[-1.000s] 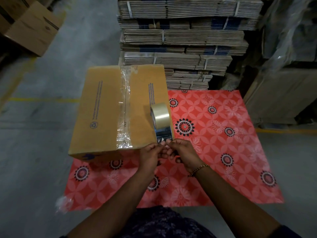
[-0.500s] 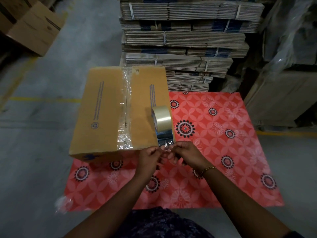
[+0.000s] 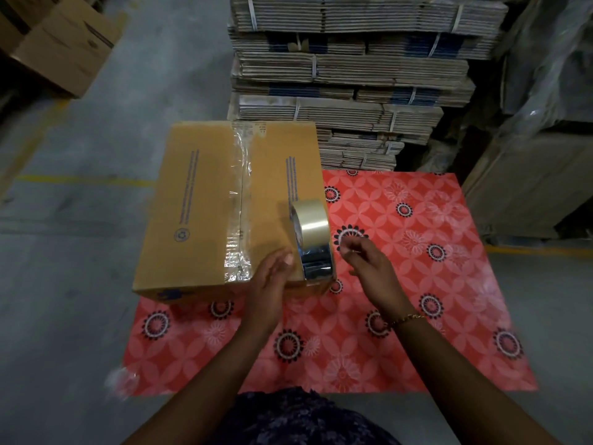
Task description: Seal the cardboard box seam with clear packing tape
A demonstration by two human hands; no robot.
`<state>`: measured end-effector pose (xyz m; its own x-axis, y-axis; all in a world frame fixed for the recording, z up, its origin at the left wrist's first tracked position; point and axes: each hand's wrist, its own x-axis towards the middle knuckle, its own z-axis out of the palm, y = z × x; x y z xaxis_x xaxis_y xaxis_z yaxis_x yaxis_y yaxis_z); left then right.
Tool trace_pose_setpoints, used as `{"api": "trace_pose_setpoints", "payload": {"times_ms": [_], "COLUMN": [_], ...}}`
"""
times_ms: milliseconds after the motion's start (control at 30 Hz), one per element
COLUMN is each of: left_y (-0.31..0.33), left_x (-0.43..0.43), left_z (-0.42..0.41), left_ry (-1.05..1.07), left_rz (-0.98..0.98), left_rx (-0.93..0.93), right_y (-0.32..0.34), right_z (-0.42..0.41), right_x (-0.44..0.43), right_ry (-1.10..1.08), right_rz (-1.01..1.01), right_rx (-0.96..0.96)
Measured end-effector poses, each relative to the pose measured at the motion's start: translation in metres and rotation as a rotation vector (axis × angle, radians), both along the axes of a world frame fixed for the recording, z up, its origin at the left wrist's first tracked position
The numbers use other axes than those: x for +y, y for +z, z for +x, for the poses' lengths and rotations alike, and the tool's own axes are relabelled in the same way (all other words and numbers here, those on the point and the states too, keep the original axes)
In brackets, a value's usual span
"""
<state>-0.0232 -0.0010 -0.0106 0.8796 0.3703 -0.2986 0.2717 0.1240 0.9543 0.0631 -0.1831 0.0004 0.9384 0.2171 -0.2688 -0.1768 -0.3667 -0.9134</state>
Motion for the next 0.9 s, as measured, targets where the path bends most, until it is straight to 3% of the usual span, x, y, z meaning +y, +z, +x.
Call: {"api": "trace_pose_setpoints", "payload": {"times_ms": [133, 300, 567, 700, 900], "left_y": [0.022, 0.022, 0.015, 0.010, -0.023], "left_x": [-0.010, -0.019, -0.048, -0.091, -0.169], "left_z": [0.024, 0.034, 0.062, 0.086, 0.132], "left_ry": [-0.155, -0.230, -0.321, -0.424, -0.508], "left_rz": [-0.141, -0.220, -0.264, -0.142, -0.165], "left_rx": [-0.031, -0.040, 0.017, 0.046, 0.109], "right_y": [0.011, 0.009, 0.002, -0.006, -0.037], "right_z": [0.009, 0.006, 0.006, 0.019, 0.054], "right_x": [0.026, 0.034, -0.010, -0.057, -0.132], "right_ry": [0.107, 0.196, 0.058, -0.015, -0.102], "right_rz": [0.209, 0.196, 0.236, 0.253, 0.233], "right_rx": [0.208, 0.142, 0.090, 0.088, 0.161]}}
